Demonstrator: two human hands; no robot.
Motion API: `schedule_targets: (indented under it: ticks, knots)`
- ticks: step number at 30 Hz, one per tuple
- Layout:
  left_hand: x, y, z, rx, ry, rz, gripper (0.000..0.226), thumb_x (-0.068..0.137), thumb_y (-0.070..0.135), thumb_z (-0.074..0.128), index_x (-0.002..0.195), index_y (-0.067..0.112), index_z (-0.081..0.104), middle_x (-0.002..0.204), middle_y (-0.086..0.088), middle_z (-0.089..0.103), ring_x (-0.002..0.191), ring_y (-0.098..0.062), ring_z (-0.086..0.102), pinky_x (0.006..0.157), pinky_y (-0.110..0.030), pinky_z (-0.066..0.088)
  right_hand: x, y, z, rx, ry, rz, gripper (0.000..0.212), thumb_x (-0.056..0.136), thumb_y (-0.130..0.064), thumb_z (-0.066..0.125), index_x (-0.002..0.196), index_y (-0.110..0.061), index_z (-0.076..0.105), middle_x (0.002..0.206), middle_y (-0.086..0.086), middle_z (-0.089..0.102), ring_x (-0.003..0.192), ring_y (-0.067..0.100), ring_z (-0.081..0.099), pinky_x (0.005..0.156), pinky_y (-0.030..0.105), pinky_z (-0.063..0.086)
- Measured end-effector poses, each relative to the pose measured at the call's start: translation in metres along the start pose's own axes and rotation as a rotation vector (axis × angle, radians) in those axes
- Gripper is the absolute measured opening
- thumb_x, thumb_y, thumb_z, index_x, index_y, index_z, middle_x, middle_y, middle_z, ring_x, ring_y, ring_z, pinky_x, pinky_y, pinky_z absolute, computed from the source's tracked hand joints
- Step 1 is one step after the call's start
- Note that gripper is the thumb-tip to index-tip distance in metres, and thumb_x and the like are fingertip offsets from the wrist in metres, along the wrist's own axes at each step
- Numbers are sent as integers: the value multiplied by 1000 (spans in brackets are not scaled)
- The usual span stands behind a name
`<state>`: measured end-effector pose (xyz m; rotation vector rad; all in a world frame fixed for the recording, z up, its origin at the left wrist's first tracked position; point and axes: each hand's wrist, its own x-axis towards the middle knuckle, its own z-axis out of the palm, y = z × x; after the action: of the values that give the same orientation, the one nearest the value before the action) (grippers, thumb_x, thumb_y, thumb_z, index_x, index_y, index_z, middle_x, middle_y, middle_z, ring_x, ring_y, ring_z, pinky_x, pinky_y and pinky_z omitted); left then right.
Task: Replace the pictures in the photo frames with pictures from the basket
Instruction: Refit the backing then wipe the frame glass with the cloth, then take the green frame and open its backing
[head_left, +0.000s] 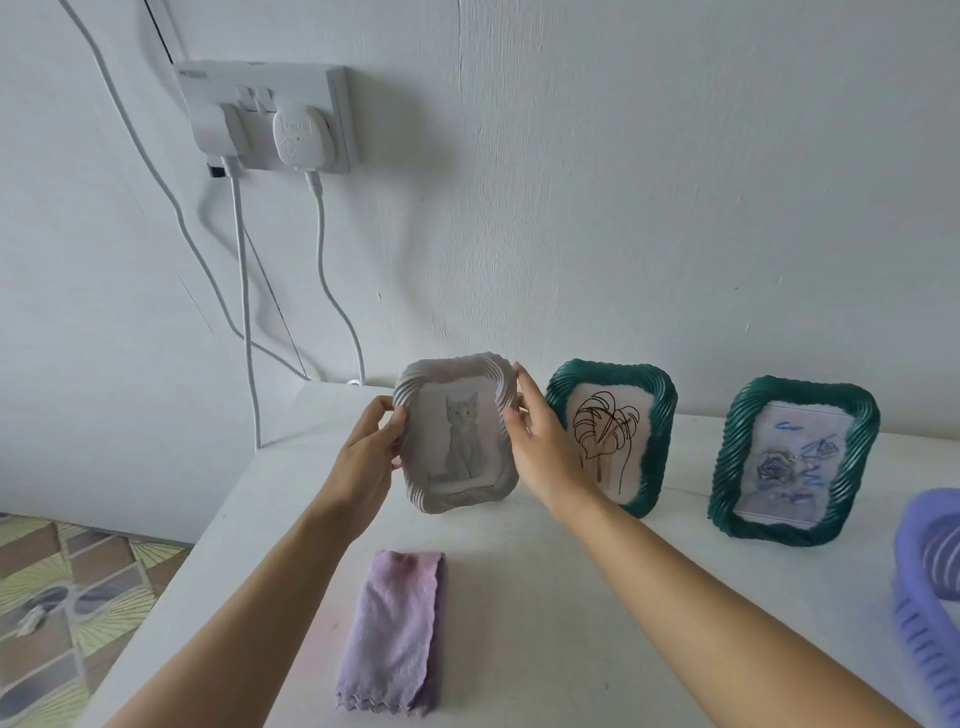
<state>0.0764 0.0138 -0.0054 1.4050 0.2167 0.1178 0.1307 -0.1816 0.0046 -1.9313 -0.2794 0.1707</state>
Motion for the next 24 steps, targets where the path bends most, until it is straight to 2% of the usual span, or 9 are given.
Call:
schedule_targets:
  ticks: [3,5,7,10,11,14,17,21,24]
  knots:
    - [4,-4,-4,-22,1,14,22,106,24,43,85,22,53,91,-7,38,75,-18,34,64,-33,22,1,-1,4,32,-18,-15,55,107,-21,35,157,-34,14,161,-7,25,146,9,26,112,17,21]
    - [5,-5,-6,2,12,15,24,106,24,43,84,23,54,86,-8,39,74,-18,37,64,-32,23,4,1,7,60,-22,-3,56,107,-19,36,157,-33,15,161,-4,26,147,11,25,120,28,20]
    - [6,-4,-6,35,17,17,24,107,25,42,86,23,54,81,-3,45,71,-16,42,65,-31,28,6,3,10,64,-13,2,56,106,-18,37,156,-32,17,159,-2,29,145,11,29,120,30,23]
    - [4,-3,-6,112,28,22,20,106,29,43,91,23,54,78,3,51,72,-13,47,70,-31,34,8,3,12,78,0,3,54,106,-19,38,155,-32,21,155,-6,36,132,4,44,109,16,32]
    - [3,-3,-5,144,38,33,18,106,31,44,94,24,55,79,2,53,73,-13,48,71,-31,34,8,4,13,91,6,0,52,106,-19,39,154,-32,24,153,-6,39,131,5,45,109,17,33]
    - [-3,-5,-2,265,101,87,13,105,32,46,114,30,54,87,-8,67,77,-12,56,74,-30,40,6,6,12,129,4,3,52,106,-22,39,154,-35,24,155,-7,38,141,8,35,119,31,26]
    - [-10,-10,2,328,119,176,36,104,31,49,138,39,40,102,-15,70,86,-10,64,79,-24,49,0,3,9,160,-13,-2,56,106,-21,39,156,-34,18,161,-10,25,144,1,24,122,29,20]
    - [-21,-13,2,443,170,228,52,99,42,53,142,58,29,131,-2,60,119,-12,60,102,-41,48,-9,-2,0,190,5,-60,58,105,-24,45,155,-35,19,160,-7,27,141,-5,25,122,31,21]
    - [-35,-5,6,597,221,350,48,97,44,51,140,58,34,134,8,56,122,-7,57,105,-53,44,-21,-11,-15,254,4,-107,56,103,-21,48,153,-34,26,158,-5,33,143,0,30,121,30,24]
